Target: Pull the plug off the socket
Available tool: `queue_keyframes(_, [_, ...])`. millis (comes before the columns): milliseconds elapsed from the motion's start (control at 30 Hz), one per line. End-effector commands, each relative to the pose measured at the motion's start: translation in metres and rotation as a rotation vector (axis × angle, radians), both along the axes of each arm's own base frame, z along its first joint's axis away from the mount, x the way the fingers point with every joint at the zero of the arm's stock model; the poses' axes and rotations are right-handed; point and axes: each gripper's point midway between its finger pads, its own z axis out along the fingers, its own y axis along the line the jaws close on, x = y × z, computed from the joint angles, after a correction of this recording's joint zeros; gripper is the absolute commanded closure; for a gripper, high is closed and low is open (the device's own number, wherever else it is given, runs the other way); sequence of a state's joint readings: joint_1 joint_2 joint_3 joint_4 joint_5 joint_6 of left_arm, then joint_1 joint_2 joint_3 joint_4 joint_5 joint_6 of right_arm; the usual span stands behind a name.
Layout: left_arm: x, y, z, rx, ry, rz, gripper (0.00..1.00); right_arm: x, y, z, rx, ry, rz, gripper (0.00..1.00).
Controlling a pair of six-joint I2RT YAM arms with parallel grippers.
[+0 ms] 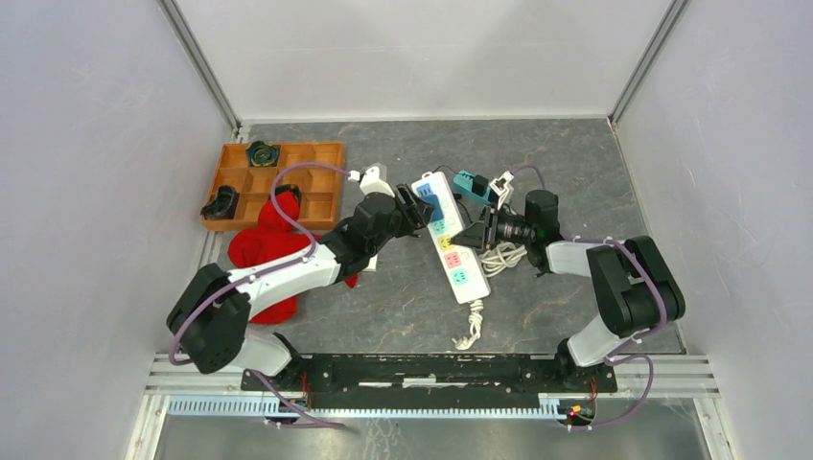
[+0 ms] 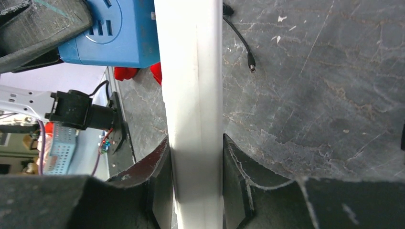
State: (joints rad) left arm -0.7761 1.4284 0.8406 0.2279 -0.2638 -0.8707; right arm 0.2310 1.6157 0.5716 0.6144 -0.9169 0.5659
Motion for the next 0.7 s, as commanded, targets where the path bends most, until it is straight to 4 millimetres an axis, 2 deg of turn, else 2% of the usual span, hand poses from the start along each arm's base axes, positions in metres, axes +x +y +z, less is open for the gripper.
queue_keyframes(0, [-0.011, 0.001, 0.113, -0.285, -0.171, -0.007, 0.98, 0.045, -0.07, -0.056, -0.236, 0.101, -0.379, 1.0])
queue_keyframes(267, [-0.022, 0.006, 0.112, -0.37, -0.013, 0.037, 0.98, 0.05, -0.078, -0.06, -0.307, 0.063, -0.389, 1.0])
queue_keyframes(500, [-0.032, -0.007, 0.115, -0.471, 0.139, 0.019, 0.98, 0.052, -0.078, -0.062, -0.365, 0.033, -0.366, 1.0])
queue_keyframes(667, [-0.03, -0.01, 0.116, -0.534, 0.207, 0.022, 0.98, 0.054, -0.069, -0.057, -0.413, -0.036, -0.324, 1.0])
